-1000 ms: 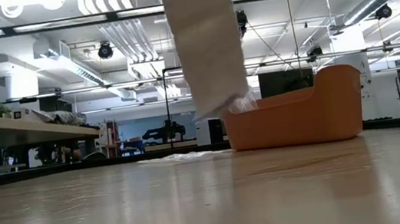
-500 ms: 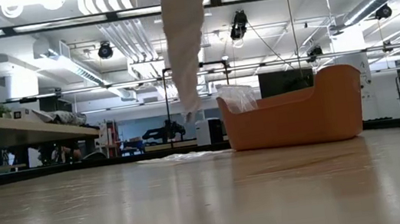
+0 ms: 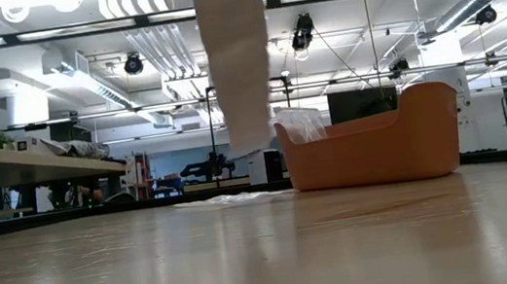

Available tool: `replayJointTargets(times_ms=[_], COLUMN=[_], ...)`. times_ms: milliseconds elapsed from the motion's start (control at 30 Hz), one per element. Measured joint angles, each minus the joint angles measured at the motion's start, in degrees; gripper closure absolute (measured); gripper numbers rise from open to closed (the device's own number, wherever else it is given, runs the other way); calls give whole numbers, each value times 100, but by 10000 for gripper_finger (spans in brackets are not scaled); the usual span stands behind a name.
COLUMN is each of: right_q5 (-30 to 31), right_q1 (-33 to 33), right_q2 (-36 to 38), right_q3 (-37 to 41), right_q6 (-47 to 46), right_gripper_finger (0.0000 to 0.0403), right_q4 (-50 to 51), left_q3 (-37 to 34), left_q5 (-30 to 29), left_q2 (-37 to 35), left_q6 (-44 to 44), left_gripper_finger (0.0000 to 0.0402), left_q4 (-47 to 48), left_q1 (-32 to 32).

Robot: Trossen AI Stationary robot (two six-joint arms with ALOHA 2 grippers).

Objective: Roll bandage
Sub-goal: Roll the brown bandage

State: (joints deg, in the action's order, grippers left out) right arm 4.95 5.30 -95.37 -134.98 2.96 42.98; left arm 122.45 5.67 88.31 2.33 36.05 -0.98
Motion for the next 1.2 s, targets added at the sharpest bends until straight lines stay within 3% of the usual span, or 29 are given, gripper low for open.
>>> replayJointTargets(times_ms=[133,467,633,933,1200], right_q5=[6,-73,-62,294,250], right_q1=[0,8,7,-9,12], right_q2=[-2,29,-64,-377,-604], right_q3=[0,-2,-2,-2,4], right_q6=[-789,-2577,-3197,-4281,-5410], right_gripper_finger=[263,117,64,55,55], right_q4=[-18,-437,-1265,-1455,-1512], left_q3=[-1,433,597,649,643], left_q5=[-9,-14,89,573,588], left_q2=[-59,-143,-137,-161,-172], left_q6=[443,1899,2492,3116,3863], left_gripper_finger=[320,312,313,312,311], left_q4=[9,149,400,785,1052], left_q1=[-21,-21,-20,-20,-19])
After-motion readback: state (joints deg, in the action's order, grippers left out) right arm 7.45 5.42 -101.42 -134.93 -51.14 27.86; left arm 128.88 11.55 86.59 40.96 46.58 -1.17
